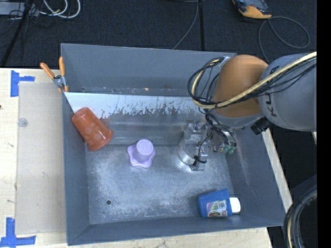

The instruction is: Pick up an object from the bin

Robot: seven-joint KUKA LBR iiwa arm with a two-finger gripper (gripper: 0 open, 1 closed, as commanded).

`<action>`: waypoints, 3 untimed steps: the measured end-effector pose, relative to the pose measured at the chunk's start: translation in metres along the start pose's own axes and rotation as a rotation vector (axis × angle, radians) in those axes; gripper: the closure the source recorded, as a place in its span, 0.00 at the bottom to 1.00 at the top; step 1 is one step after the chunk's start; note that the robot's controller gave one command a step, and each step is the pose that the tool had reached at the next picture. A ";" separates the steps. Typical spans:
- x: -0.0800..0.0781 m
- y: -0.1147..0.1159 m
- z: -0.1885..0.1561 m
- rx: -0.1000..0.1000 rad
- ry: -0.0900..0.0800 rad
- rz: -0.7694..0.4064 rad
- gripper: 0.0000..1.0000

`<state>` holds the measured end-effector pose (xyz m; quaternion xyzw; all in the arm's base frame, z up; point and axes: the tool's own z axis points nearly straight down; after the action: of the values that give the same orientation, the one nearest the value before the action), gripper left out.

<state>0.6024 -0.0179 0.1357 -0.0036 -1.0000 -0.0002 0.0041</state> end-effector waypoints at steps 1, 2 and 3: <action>-0.002 0.000 -0.005 0.000 -0.007 0.000 0.00; 0.013 -0.003 0.018 -0.001 -0.006 0.012 0.00; 0.049 -0.013 0.024 -0.001 -0.006 0.070 0.00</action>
Offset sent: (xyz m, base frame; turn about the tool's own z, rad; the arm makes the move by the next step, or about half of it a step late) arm -0.0242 -0.0073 -0.0344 0.0309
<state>0.5531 -0.0300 0.1125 -0.0384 -0.9993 -0.0006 0.0009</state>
